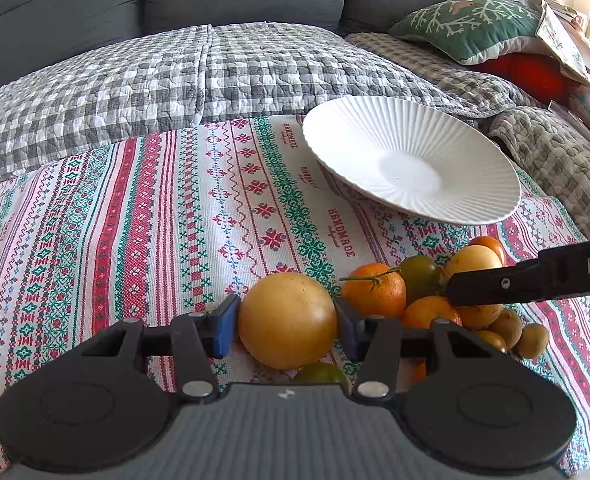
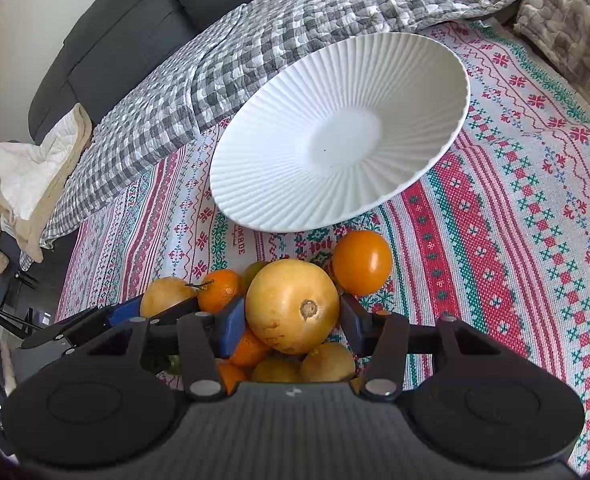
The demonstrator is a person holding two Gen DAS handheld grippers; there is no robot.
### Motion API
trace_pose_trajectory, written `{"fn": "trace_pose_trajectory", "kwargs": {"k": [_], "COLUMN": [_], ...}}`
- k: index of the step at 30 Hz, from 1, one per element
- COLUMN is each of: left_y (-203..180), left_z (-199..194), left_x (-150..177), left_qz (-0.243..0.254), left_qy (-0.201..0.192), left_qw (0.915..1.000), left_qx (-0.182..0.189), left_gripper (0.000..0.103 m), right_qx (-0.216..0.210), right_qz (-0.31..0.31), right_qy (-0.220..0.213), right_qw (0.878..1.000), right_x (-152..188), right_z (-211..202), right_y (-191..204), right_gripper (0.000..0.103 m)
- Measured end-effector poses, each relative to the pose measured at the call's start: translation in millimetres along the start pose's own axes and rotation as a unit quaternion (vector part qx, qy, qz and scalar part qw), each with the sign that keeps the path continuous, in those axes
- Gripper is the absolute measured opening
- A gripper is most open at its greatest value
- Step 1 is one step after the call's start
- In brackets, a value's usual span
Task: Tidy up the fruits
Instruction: 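Carry both held fruits onto the white plate and open both tools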
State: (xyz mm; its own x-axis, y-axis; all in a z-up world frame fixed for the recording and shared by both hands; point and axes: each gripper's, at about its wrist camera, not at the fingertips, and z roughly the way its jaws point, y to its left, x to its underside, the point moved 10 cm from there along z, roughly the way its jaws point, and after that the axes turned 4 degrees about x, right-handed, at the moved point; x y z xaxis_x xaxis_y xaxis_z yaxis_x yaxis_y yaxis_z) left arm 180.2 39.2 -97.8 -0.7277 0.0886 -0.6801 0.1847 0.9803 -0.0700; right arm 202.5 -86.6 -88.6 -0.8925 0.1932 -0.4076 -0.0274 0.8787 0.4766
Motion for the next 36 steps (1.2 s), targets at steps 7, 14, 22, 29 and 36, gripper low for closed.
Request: {"fn": "trace_pose_trajectory", "kwargs": {"k": [7, 14, 22, 29, 36], "left_y": [-3, -16, -39, -65, -85], "left_z": [-8, -16, -23, -9, 18], "left_x": [-1, -16, -41, -65, -78], "left_qz": [-0.01, -0.009, -0.016, -0.002, 0.058], "left_qy": [0.004, -0.017, -0.055, -0.072, -0.068], "left_qw": [0.9999, 0.9998, 0.9984, 0.9974, 0.9959], "left_qx": [-0.003, -0.008, -0.003, 0.012, 0.017], "left_gripper": [0.044, 0.044, 0.044, 0.044, 0.044], "right_qx": [-0.013, -0.017, -0.007, -0.015, -0.013], "right_qz": [0.009, 0.003, 0.012, 0.033, 0.033], "right_qy": [-0.004, -0.041, -0.088, -0.111, -0.12], "right_qw": [1.0, 0.999, 0.996, 0.993, 0.992], "right_x": [-2, -17, -39, -51, -58], "right_z": [-16, -39, -57, -63, -59], "right_y": [3, -3, -25, -40, -48], "right_gripper": [0.046, 0.046, 0.046, 0.046, 0.046]}}
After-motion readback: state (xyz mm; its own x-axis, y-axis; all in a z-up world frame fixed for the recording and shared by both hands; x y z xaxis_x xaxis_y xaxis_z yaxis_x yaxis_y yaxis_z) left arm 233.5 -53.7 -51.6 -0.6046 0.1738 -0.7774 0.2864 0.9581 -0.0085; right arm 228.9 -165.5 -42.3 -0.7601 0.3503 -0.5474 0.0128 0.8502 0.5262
